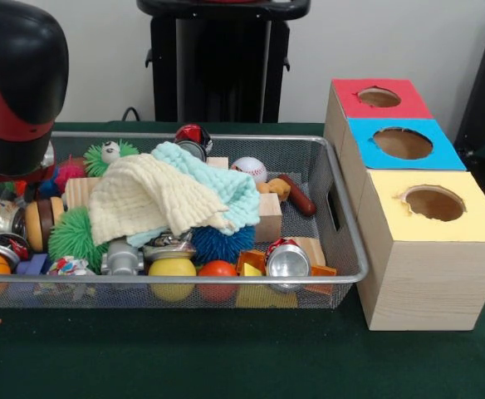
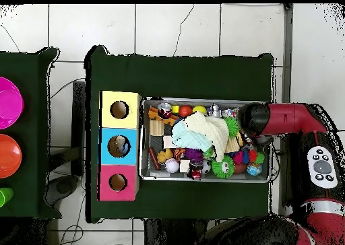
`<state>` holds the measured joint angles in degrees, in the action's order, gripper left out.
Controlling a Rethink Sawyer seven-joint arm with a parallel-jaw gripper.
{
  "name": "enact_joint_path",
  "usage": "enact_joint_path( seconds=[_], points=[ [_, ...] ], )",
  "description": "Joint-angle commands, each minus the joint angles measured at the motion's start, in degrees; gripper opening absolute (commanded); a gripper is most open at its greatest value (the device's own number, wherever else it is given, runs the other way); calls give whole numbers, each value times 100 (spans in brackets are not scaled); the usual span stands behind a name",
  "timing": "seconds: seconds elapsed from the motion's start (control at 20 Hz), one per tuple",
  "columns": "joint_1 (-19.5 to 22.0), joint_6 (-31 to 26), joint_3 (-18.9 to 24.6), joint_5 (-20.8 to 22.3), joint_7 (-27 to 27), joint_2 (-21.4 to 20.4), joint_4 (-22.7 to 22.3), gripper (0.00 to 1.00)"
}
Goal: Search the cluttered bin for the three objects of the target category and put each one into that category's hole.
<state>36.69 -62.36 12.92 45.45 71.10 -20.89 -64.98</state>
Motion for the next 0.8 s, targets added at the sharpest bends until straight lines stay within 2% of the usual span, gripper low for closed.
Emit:
enact_joint_path(
  seconds=[0.05, 0.25, 0.45, 0.6, 0.7, 0.8],
  points=[
    [118, 116, 494, 105, -1660, 343, -6, 100],
    [71, 78, 487, 141, -1641, 415, 84, 100],
    [104, 205, 460, 147, -1622, 278, -101, 100],
    [246, 588, 587, 56, -1559, 189, -281, 100],
    [486, 1108, 863, -131, -1526, 109, -520, 100],
    [654, 1291, 1074, -265, -1569, 82, -639, 100]
  ],
)
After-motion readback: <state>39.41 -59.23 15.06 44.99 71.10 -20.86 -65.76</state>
